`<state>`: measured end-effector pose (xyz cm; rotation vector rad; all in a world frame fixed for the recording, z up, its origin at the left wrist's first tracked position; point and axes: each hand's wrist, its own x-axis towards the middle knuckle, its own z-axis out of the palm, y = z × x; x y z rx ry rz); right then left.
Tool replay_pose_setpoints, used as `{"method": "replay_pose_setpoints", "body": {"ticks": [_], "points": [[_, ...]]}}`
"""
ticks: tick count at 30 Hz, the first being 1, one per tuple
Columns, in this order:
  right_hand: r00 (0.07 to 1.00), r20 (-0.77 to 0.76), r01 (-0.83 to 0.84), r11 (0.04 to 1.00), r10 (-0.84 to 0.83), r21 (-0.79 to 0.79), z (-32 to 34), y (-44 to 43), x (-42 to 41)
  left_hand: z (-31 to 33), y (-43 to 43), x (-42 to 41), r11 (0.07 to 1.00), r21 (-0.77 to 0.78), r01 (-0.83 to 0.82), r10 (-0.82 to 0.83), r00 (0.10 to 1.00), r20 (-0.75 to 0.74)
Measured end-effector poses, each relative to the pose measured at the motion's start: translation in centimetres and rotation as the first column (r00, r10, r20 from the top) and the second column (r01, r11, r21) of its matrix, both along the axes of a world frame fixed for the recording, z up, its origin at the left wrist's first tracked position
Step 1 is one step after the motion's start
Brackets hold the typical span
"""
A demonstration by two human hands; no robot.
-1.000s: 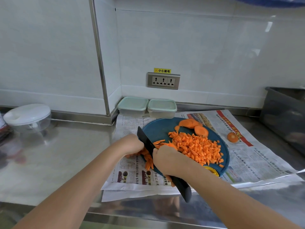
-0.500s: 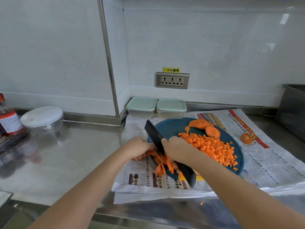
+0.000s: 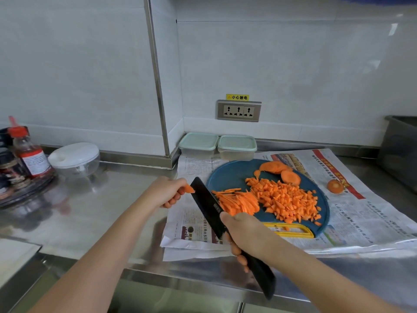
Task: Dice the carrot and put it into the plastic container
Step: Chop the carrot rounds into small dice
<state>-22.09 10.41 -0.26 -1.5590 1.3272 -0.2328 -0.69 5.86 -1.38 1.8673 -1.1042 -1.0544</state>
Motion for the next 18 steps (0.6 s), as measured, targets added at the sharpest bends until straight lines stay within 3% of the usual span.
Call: {"method": "replay_pose_setpoints", "body": {"ticks": [5,10,18], "points": [[0.989,-0.144,-0.037,0.991,0.018,-0.132,-0.8,0.2,-1.6,0.1,1.9,-1.7,0.990,0.030,0.137,-0.137,0.991,-0.001],[0.978,-0.206,-0.013,0.989,-0.017,-0.147,-0.4,-1.5,-3.1,-0.6,2.0,-3.5,0.957,0.094,0.276,-0.279,0.960,0.021],[0.974,-0.226,-0.027,0.988,-0.008,-0.152,0.2,-2.8,-3.4,-1.7,1.1,-5.7,0.945,0.123,0.303,-0.316,0.944,0.096]]}}
